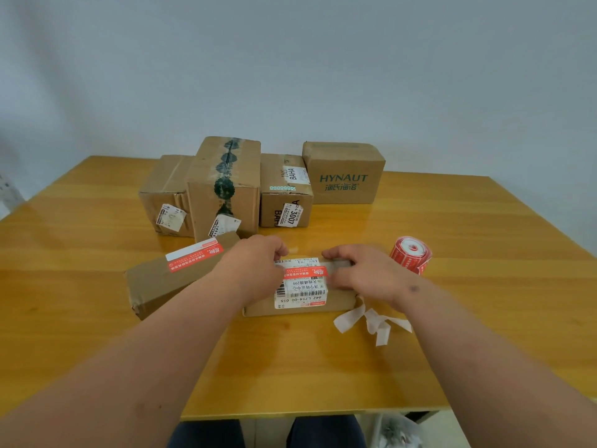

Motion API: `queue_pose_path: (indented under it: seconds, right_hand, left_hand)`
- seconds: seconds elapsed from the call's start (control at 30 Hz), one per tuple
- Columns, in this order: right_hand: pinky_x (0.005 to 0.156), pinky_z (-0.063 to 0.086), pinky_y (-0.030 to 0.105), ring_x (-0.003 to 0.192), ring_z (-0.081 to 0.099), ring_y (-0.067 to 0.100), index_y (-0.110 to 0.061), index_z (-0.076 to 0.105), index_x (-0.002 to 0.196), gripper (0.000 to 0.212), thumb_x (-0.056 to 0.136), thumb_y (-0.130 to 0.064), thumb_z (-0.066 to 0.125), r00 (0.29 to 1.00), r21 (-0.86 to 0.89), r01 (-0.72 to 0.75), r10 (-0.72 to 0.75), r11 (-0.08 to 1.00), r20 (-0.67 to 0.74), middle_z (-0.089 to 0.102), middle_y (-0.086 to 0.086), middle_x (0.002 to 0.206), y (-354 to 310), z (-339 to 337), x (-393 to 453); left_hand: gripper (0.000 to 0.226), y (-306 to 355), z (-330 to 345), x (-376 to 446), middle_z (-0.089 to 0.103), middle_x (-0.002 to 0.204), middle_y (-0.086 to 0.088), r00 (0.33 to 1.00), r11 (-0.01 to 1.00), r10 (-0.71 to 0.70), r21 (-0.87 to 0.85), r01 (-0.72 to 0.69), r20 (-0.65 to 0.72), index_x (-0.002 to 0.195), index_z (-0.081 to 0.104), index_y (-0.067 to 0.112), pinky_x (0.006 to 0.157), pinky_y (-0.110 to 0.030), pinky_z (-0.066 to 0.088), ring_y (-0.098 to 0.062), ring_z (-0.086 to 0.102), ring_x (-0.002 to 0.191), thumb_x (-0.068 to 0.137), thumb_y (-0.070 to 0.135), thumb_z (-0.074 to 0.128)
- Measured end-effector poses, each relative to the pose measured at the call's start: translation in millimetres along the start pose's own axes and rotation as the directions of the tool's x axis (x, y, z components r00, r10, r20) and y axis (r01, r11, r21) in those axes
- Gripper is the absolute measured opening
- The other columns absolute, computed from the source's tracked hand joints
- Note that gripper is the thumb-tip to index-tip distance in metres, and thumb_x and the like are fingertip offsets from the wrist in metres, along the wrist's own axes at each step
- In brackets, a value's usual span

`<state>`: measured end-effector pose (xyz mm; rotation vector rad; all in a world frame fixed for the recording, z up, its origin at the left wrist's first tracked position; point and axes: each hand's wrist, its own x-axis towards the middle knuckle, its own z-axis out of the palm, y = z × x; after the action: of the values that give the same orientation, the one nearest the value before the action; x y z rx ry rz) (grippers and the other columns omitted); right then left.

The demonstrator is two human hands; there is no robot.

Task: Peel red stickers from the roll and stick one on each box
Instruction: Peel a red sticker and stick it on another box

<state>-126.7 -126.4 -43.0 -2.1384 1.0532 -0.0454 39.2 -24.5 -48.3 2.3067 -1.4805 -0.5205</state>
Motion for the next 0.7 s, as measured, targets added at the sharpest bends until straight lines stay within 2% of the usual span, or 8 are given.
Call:
queue_pose_path:
  seconds: [0.07,0.13,0.23,0.4,0.5,0.57,0.63,0.7]
  right_hand:
    - [0.099,0.041,0.031,0.122,0.045,0.018,-0.036,0.037,0.143,0.072,0.079,-0.037,0.071,0.995,-0.137,0.013,0.001,0.991,0.095,0.038,-0.005,0.14,-2,0,-1]
    - [0.097,0.04,0.029,0.124,0.042,0.02,-0.038,0.029,0.147,0.081,0.079,-0.035,0.073,0.992,-0.213,0.037,-0.01,0.976,0.128,0.032,-0.006,0.142,-8,4,-2]
    - [0.096,0.039,0.027,0.124,0.042,0.02,-0.037,0.029,0.147,0.08,0.08,-0.028,0.073,0.993,-0.216,0.078,-0.056,0.973,0.105,0.03,-0.004,0.141,-18,17,2]
    - [0.095,0.04,0.025,0.119,0.044,0.019,-0.032,0.034,0.146,0.079,0.078,-0.022,0.075,0.987,-0.166,0.154,-0.143,0.974,0.074,0.03,-0.001,0.136,-39,44,11]
    - [0.1,0.039,0.028,0.121,0.043,0.021,-0.025,0.031,0.146,0.083,0.077,-0.023,0.076,0.977,-0.18,0.21,-0.213,0.961,0.001,0.034,0.002,0.134,-52,60,18]
    - [0.104,0.036,0.03,0.125,0.041,0.02,-0.024,0.029,0.147,0.086,0.076,-0.027,0.078,0.969,-0.139,0.242,-0.247,0.96,-0.024,0.038,0.002,0.136,-60,72,23]
    - [0.107,0.037,0.033,0.128,0.041,0.02,-0.026,0.027,0.147,0.084,0.078,-0.027,0.075,0.965,-0.072,0.261,-0.263,0.963,-0.011,0.041,0.002,0.14,-65,84,27]
    - [0.107,0.038,0.034,0.13,0.042,0.021,-0.027,0.026,0.147,0.077,0.083,-0.023,0.069,0.956,-0.073,0.293,-0.293,0.953,0.012,0.044,0.001,0.141,-69,90,29]
  left_hand:
    - [0.028,0,-5,-3,0.061,0.105,0.007,1.0,0.991,0.02,0.133,-0.022,0.018,0.113,0.061,0.03,0.08,-0.034,0.058,-0.011,0.061,0.09,0.091,0.047,0.058]
    - [0.048,0,-9,-7,0.058,0.1,0.007,0.999,0.958,0.011,0.284,-0.022,0.042,0.11,0.059,0.031,0.082,-0.035,0.055,-0.012,0.058,0.09,0.079,0.069,0.058]
    - [0.069,-2,-17,-11,0.054,0.114,0.004,0.999,0.882,0.007,0.472,-0.023,0.035,0.117,0.054,0.032,0.1,-0.043,0.041,-0.02,0.05,0.111,0.068,0.079,0.059]
    - [0.09,-18,-28,-22,0.028,0.15,0.005,0.995,0.887,0.01,0.46,-0.053,0.095,0.138,0.039,0.033,0.112,-0.053,0.018,-0.025,0.021,0.14,0.065,0.079,0.062]
    - [0.084,-31,-34,-23,0.036,0.142,0.003,0.987,0.901,-0.06,0.434,-0.011,0.15,0.133,0.042,0.029,0.109,-0.051,0.031,-0.023,0.034,0.131,0.066,0.074,0.064]
    - [0.077,-39,-40,-23,0.044,0.132,0.0,0.988,0.901,-0.097,0.433,0.036,0.119,0.129,0.044,0.025,0.101,-0.048,0.042,-0.023,0.042,0.121,0.068,0.066,0.068]
    - [0.072,-45,-44,-23,0.046,0.13,-0.003,0.989,0.889,-0.128,0.451,0.082,0.073,0.132,0.041,0.024,0.099,-0.048,0.044,-0.026,0.044,0.119,0.072,0.052,0.071]
    - [0.073,-45,-44,-25,0.041,0.138,-0.005,0.99,0.881,-0.13,0.464,0.093,0.048,0.139,0.035,0.027,0.105,-0.051,0.038,-0.029,0.038,0.129,0.077,0.041,0.069]
